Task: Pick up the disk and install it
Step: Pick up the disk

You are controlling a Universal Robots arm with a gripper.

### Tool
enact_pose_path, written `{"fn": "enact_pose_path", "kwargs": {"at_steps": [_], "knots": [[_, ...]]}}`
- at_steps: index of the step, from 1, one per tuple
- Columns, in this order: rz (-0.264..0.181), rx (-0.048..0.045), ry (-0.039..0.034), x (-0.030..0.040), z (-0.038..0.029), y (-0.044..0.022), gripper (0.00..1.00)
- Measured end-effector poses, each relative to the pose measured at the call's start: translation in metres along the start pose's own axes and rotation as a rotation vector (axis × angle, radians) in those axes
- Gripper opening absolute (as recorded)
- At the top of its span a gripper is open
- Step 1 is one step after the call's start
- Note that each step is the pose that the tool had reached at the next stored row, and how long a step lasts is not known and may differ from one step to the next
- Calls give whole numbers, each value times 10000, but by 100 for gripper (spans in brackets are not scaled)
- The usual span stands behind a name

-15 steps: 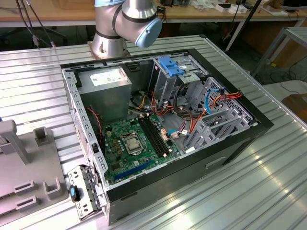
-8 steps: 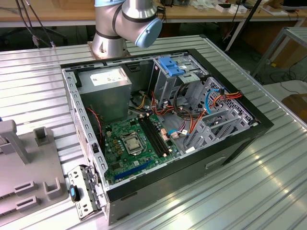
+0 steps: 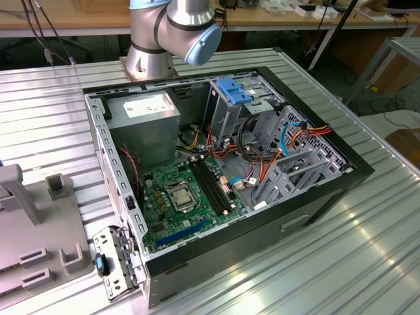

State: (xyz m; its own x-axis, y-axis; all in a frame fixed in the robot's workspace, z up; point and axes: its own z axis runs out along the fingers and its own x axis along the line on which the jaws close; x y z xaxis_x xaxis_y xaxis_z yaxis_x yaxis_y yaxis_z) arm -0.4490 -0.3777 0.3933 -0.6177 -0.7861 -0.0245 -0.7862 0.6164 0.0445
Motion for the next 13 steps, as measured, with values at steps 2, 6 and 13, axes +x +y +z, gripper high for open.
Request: {"fn": "enact_pose_path", "kwargs": {"at_steps": [2, 6, 13], "knots": [[-160, -4, 7, 0, 0, 0, 11], [-481, -12, 22, 1, 0, 0, 11], [-1049, -26, 46, 1, 0, 1, 11]]}}
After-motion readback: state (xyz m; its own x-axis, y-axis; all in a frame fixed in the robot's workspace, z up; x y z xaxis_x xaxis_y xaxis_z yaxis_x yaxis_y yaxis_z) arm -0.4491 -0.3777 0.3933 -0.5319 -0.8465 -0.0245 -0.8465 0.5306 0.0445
